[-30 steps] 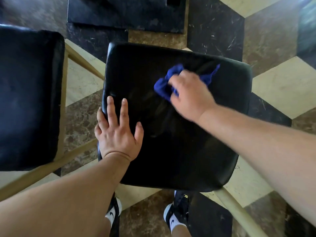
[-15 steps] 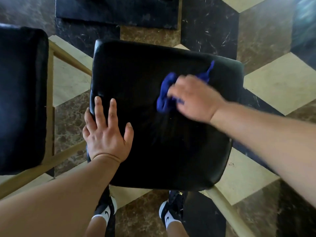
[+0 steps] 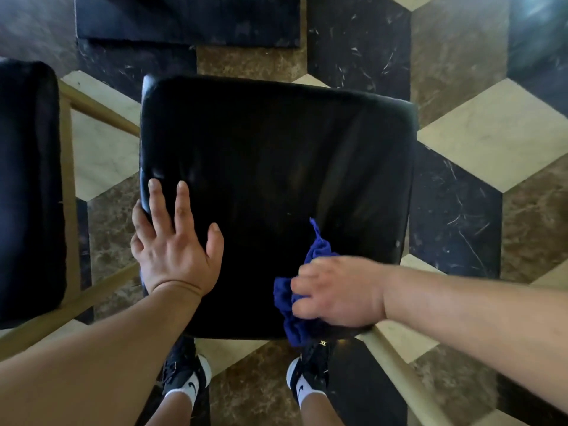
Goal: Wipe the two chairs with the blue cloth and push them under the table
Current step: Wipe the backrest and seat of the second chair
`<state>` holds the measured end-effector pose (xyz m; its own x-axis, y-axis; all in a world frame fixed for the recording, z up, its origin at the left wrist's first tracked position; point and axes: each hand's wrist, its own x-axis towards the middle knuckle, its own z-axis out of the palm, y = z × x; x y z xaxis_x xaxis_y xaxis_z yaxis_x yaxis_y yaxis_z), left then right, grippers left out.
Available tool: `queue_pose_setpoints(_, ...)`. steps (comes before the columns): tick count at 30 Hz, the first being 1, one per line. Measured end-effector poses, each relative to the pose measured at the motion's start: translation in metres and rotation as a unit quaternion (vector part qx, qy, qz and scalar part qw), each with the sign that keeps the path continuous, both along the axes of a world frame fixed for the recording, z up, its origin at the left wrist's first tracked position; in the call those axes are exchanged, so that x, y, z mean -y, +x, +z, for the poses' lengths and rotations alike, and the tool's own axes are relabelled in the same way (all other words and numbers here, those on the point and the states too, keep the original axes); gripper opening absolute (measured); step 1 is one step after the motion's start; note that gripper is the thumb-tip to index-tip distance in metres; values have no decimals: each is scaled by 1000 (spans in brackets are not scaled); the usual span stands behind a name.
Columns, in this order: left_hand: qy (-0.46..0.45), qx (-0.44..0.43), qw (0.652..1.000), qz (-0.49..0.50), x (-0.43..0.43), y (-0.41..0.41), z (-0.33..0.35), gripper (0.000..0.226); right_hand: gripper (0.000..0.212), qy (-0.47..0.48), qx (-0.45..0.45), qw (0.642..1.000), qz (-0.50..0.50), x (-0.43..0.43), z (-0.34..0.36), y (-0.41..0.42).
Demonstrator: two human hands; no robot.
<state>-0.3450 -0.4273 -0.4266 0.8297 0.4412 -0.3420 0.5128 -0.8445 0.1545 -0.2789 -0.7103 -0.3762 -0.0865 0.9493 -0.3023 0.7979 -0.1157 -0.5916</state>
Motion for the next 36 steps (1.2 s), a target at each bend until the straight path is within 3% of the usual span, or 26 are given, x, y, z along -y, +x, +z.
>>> queue_pose_setpoints(2,-2,-1,1000,-3,1,1,1,84,13,23,48,998,-34,1,-4,38)
queue_pose_setpoints(4,-1,-4,1000,-4,0,2,2,84,14,25,113,984,-134,7,-10,83)
queue_pose_setpoints(8,-7,-4,1000,-7,-1,1,2,83,25,-32,183,889,-419,34,-11,161)
queue_pose_setpoints(10,-5,-3,1000,-7,-1,1,2,83,28,-52,185,844,-500,44,-13,162)
queue_pose_setpoints(12,-4,-4,1000,-6,0,2,2,83,26,-72,174,828,-528,49,-11,138)
queue_pose_setpoints(14,-5,-4,1000,-8,0,2,3,83,23,-94,143,840,-514,59,-4,93)
queue_pose_setpoints(16,-1,-2,1000,-8,0,2,2,83,22,-109,99,882,-449,72,7,35)
queue_pose_setpoints(20,3,-2,1000,-13,1,1,1,83,13,-138,-3,973,-187,81,26,-47)
queue_pose_setpoints(23,4,0,1000,-14,1,1,-1,83,11,-121,25,989,-79,82,20,-24)
queue_pose_setpoints(25,5,2,1000,-15,1,2,-1,83,12,-83,73,988,-109,73,12,5)
queue_pose_setpoints(27,5,3,1000,-15,1,2,0,83,23,-62,122,959,-247,60,4,40)
queue_pose_setpoints(30,6,0,1000,-11,2,4,0,83,26,-67,155,875,-453,33,-2,87)
queue_pose_setpoints(34,7,-15,1000,-14,2,5,-1,83,27,-26,165,753,-636,-34,-16,116)
queue_pose_setpoints(36,-5,-34,999,-12,2,8,4,82,30,2,142,710,-689,-80,-19,120)
